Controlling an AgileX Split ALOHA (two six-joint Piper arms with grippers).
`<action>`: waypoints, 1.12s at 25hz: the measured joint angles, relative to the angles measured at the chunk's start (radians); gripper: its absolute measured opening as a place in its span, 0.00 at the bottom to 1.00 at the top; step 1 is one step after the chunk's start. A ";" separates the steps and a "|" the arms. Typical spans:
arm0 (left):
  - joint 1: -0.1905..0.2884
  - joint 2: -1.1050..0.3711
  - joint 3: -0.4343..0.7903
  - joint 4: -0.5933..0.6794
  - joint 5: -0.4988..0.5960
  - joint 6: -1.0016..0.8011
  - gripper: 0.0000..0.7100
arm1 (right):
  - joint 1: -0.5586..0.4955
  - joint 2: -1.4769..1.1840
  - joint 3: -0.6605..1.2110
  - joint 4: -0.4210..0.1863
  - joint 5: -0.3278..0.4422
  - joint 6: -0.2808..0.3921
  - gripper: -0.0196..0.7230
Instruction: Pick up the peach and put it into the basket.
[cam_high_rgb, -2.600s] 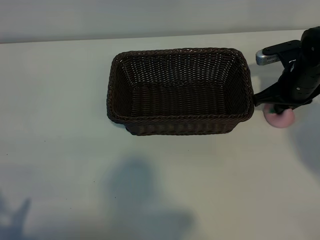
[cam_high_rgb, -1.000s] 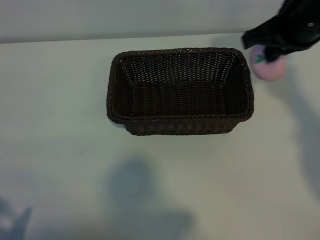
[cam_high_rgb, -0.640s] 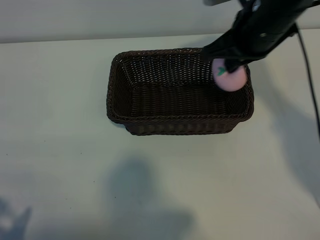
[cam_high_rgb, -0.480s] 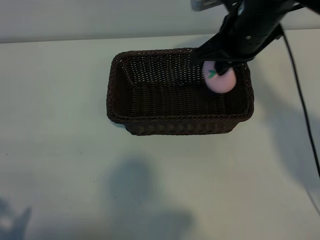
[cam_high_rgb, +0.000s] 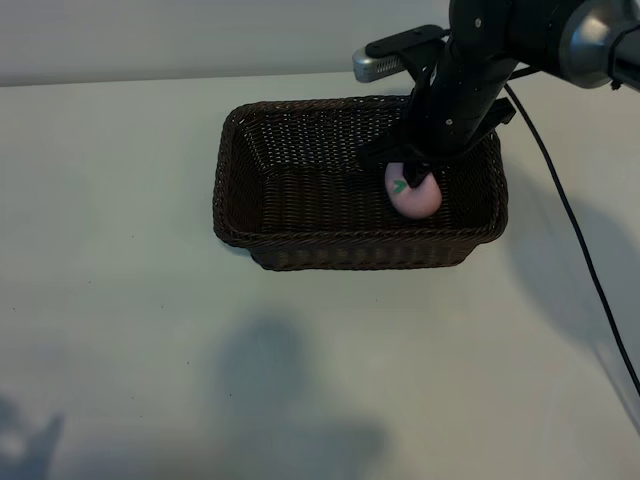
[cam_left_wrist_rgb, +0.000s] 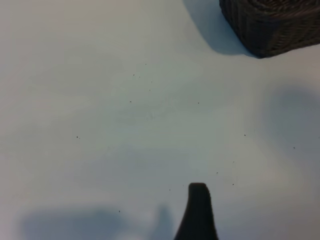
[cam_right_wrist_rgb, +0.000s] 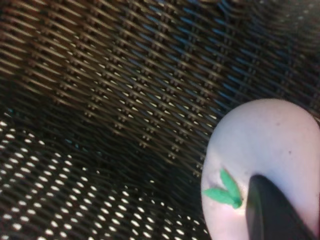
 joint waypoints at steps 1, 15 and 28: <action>0.000 0.000 0.000 0.000 0.000 0.000 0.84 | 0.000 0.001 0.000 0.001 0.000 -0.001 0.17; 0.000 0.000 0.000 0.000 0.000 -0.001 0.84 | 0.000 -0.085 -0.109 0.001 0.121 -0.025 0.81; 0.000 0.000 0.000 0.000 0.000 -0.002 0.84 | -0.203 -0.127 -0.273 -0.152 0.259 -0.010 0.77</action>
